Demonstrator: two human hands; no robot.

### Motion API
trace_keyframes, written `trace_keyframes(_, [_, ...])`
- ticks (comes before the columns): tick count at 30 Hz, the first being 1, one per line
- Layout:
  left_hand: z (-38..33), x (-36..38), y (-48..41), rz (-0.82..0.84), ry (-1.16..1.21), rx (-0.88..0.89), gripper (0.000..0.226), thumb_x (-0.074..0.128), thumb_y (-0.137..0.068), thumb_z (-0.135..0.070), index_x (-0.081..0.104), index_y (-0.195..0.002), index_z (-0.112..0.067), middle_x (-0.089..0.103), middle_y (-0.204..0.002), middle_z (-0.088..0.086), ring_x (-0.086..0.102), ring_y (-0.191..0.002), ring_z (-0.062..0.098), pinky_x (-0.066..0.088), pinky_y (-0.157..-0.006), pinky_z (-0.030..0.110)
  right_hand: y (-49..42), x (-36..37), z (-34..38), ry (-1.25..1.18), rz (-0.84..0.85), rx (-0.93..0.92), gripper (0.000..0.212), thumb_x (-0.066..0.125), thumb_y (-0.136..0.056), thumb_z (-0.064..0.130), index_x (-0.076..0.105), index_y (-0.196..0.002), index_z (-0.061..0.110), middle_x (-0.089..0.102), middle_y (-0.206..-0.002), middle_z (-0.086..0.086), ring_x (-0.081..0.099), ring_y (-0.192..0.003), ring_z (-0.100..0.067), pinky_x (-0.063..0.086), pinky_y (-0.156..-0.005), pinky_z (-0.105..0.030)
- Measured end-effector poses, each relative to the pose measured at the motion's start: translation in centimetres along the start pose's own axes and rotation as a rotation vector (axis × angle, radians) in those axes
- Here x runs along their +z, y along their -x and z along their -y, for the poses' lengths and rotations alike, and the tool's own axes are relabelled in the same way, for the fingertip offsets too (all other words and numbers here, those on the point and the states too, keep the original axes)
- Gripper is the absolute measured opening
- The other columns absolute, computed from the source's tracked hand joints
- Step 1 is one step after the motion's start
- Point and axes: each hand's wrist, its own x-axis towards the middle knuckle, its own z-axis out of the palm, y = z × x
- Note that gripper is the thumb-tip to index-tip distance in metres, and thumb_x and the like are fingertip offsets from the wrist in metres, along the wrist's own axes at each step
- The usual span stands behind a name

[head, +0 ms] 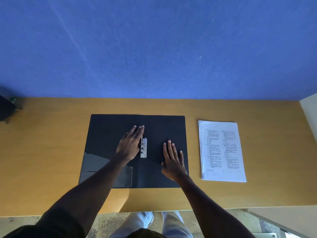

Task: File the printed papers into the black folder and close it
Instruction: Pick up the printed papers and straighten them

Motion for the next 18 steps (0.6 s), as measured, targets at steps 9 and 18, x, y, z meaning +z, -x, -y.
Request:
trace_keyframes(9, [-0.8, 0.2, 0.6, 0.008, 0.142, -0.033, 0.098, 0.054, -0.105, -0.007, -0.018, -0.172, -0.012, -0.007, -0.184, -0.002, 0.005, -0.172, 0.019, 0.037, -0.131, 0.037, 0.0, -0.2, 0.5, 0.029, -0.002, 0.015, 0.092, 0.049, -0.106, 0.032, -0.011, -0.174, 0.016, -0.021, -0.181, -0.006, -0.012, -0.171, -0.027, 0.008, -0.138, -0.057])
trace_keyframes(18, [-2.0, -0.7, 1.4, -0.077, 0.214, -0.053, 0.096, 0.055, -0.106, -0.006, -0.015, -0.172, -0.007, -0.005, -0.184, 0.005, 0.008, -0.172, 0.021, 0.033, -0.135, 0.037, 1.7, -1.8, 0.4, -0.087, -0.042, 0.031, 0.095, 0.057, -0.108, 0.026, -0.011, -0.174, 0.017, -0.016, -0.182, -0.005, -0.011, -0.171, -0.027, 0.006, -0.139, -0.056])
